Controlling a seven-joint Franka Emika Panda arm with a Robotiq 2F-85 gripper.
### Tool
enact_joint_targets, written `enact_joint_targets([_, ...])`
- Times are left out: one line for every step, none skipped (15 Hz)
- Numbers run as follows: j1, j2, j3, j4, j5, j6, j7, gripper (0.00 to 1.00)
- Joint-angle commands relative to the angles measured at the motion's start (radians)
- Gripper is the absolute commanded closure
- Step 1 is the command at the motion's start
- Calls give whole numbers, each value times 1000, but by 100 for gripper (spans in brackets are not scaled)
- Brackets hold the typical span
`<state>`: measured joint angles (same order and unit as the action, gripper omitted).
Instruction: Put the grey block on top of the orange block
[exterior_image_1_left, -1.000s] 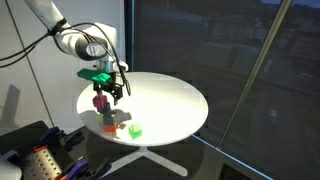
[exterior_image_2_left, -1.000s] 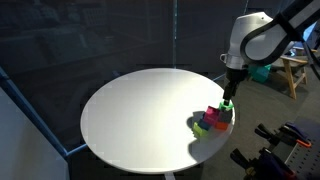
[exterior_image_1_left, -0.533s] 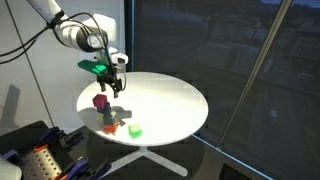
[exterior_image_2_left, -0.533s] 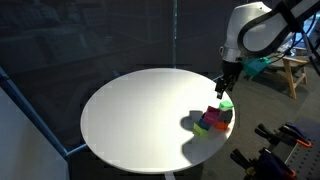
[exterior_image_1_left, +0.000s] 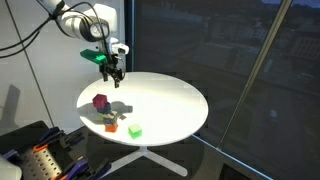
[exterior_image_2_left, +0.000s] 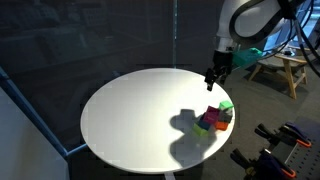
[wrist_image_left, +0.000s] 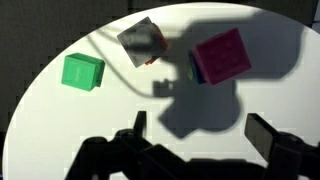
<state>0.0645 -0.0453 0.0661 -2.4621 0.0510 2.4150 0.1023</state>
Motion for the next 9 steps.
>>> enact_joint_targets([22, -25, 24, 36, 24, -64, 58, 0])
enact_joint_targets([29, -31, 31, 43, 21, -77, 75, 0])
enact_joint_targets([36, -35, 37, 50, 20, -90, 90, 0])
enact_joint_targets([42, -39, 44, 58, 17, -106, 105, 0])
enact_joint_targets([46, -46, 49, 63, 17, -119, 119, 0])
enact_joint_targets([50, -52, 53, 70, 17, -135, 129, 0])
enact_joint_targets([53, -59, 57, 76, 15, -151, 142, 0])
enact_joint_targets([55, -67, 60, 81, 13, -169, 151, 0])
enact_joint_targets([56, -75, 62, 86, 17, -187, 153, 0])
